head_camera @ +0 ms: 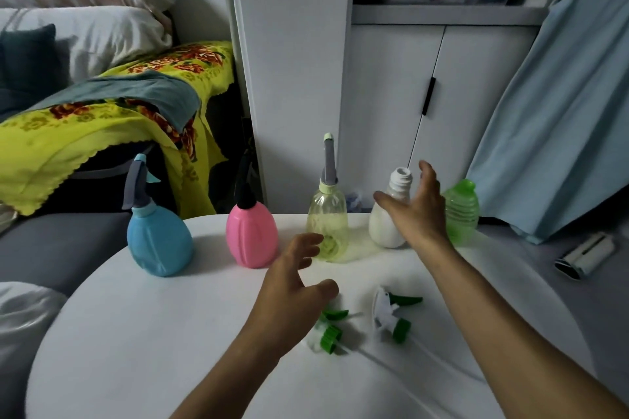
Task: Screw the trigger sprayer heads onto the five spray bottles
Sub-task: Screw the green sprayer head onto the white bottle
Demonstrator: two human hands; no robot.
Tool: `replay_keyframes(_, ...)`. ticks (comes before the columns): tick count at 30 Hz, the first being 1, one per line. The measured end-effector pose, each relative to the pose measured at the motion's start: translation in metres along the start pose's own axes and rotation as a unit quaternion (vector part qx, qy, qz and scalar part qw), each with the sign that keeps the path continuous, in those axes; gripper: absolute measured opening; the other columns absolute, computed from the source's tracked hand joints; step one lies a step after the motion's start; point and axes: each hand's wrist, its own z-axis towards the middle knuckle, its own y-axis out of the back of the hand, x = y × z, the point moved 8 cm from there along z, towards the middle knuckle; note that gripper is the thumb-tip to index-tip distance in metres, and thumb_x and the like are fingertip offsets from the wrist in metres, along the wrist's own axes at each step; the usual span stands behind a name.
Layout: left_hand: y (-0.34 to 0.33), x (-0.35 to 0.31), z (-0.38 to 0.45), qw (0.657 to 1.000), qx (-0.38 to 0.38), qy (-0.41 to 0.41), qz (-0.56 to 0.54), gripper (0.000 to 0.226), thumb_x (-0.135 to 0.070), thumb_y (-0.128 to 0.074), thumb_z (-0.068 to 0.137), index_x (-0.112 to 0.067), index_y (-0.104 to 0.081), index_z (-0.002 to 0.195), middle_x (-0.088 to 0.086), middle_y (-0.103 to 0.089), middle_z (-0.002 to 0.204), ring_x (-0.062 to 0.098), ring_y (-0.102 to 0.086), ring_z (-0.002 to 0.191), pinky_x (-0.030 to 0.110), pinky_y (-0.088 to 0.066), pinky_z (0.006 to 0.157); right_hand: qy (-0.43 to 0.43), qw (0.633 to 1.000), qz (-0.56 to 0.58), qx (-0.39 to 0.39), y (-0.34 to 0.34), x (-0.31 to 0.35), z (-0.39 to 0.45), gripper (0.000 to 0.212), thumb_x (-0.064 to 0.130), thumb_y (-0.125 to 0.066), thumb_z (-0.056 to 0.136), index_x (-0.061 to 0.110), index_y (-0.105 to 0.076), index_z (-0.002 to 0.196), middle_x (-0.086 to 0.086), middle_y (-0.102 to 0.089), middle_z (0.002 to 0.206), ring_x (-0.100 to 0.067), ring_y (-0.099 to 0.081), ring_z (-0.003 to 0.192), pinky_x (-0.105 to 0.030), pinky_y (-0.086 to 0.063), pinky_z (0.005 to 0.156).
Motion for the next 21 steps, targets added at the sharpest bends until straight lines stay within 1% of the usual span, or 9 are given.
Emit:
replay_keyframes(2, 0.0, 0.002, -0.001, 1.0, -0.001, -0.001, 0.006, 0.06, -0.004, -0.072, 0.08, -0.038, -0.051, 0.125, -0.015, -0.058, 0.122, 0.003, -0.051, 0.116, 0.013, -0.042, 0.076, 0.011, 0.999, 0.045, 0.016, -0.01, -0.001, 0.008, 0.072, 0.032, -0.078, 0.076, 0.029, -0.045, 0.14, -0.004, -0.057, 0.14, -0.031, -0.055, 0.122, -0.043, -0.046, 0.096)
replay_keyframes(5, 0.002, 0.003, -0.003, 1.0, 0.0, -0.003, 0.013, 0.058, -0.004, -0.071, 0.081, -0.041, -0.052, 0.121, -0.017, -0.059, 0.118, 0.003, -0.053, 0.113, 0.027, -0.049, 0.091, 0.001, 0.994, 0.111, -0.006, -0.004, -0.011, 0.017, 0.037, 0.017, -0.079, 0.078, 0.019, -0.065, 0.112, -0.005, -0.072, 0.108, -0.032, -0.067, 0.102, -0.039, -0.052, 0.085)
replay_keyframes(8, 0.009, -0.004, -0.005, 0.999, -0.011, -0.017, 0.026, 0.057, -0.006, -0.073, 0.081, -0.042, -0.052, 0.12, -0.018, -0.06, 0.115, 0.0, -0.055, 0.109, 0.038, -0.05, 0.098, -0.002, 0.983, 0.168, -0.07, 0.026, -0.006, 0.018, 0.033, 0.014, -0.083, 0.075, 0.017, -0.064, 0.102, -0.005, -0.071, 0.098, -0.028, -0.068, 0.088, -0.041, -0.055, 0.081)
replay_keyframes(11, 0.016, -0.013, -0.007, 0.997, -0.024, -0.053, 0.048, 0.06, -0.017, -0.079, 0.078, -0.044, -0.048, 0.122, -0.02, -0.059, 0.116, 0.002, -0.055, 0.112, 0.031, -0.051, 0.092, 0.046, 0.971, 0.221, -0.076, 0.066, 0.032, 0.002, 0.032, 0.029, -0.084, 0.066, 0.031, -0.063, 0.09, 0.012, -0.07, 0.086, -0.009, -0.065, 0.075, -0.032, -0.056, 0.072)
replay_keyframes(14, 0.014, -0.023, -0.012, 0.993, -0.007, -0.097, 0.06, 0.086, -0.047, -0.085, 0.062, -0.047, -0.038, 0.134, -0.024, -0.051, 0.127, -0.005, -0.05, 0.117, 0.02, -0.046, 0.088, 0.107, 0.956, 0.263, 0.077, 0.074, 0.08, -0.043, 0.032, 0.036, -0.084, 0.061, 0.037, -0.068, 0.088, 0.013, -0.077, 0.089, -0.007, -0.071, 0.08, -0.029, -0.057, 0.072)
replay_keyframes(15, 0.011, -0.024, -0.014, 0.994, 0.014, -0.102, 0.033, 0.099, -0.051, -0.086, 0.056, -0.049, -0.032, 0.138, -0.024, -0.049, 0.13, -0.006, -0.05, 0.118, 0.016, -0.046, 0.086, 0.111, 0.94, 0.294, 0.134, 0.067, 0.09, -0.065, 0.033, 0.031, -0.085, 0.061, 0.035, -0.069, 0.089, 0.008, -0.078, 0.092, -0.01, -0.073, 0.083, -0.031, -0.058, 0.076)
replay_keyframes(17, 0.009, -0.025, -0.018, 0.992, 0.062, -0.097, -0.048, 0.111, -0.043, -0.091, 0.053, -0.051, -0.026, 0.142, -0.024, -0.054, 0.127, -0.002, -0.059, 0.112, 0.016, -0.053, 0.078, 0.085, 0.894, 0.369, 0.241, 0.043, 0.098, -0.112, 0.034, 0.015, -0.086, 0.063, 0.028, -0.07, 0.091, -0.005, -0.079, 0.095, -0.018, -0.073, 0.087, -0.034, -0.059, 0.081)
replay_keyframes(19, 0.004, -0.029, -0.022, 0.987, 0.107, -0.119, -0.026, 0.1, -0.031, -0.093, 0.056, -0.044, -0.038, 0.139, -0.02, -0.064, 0.117, 0.007, -0.067, 0.102, 0.021, -0.058, 0.073, 0.062, 0.867, 0.389, 0.305, 0.027, 0.097, -0.148, 0.035, 0.006, -0.082, 0.068, 0.022, -0.069, 0.096, -0.01, -0.078, 0.099, -0.022, -0.072, 0.092, -0.036, -0.058, 0.085)
replay_keyframes(21, 0.005, -0.029, -0.029, 0.983, 0.097, -0.143, 0.06, 0.076, -0.033, -0.092, 0.057, -0.04, -0.055, 0.123, -0.013, -0.07, 0.106, 0.011, -0.07, 0.093, 0.024, -0.06, 0.07, 0.036, 0.847, 0.396, 0.352, 0.021, 0.091, -0.163, 0.041, 0.004, -0.079, 0.07, 0.021, -0.067, 0.105, -0.005, -0.075, 0.106, -0.019, -0.07, 0.098, -0.033, -0.055, 0.088)
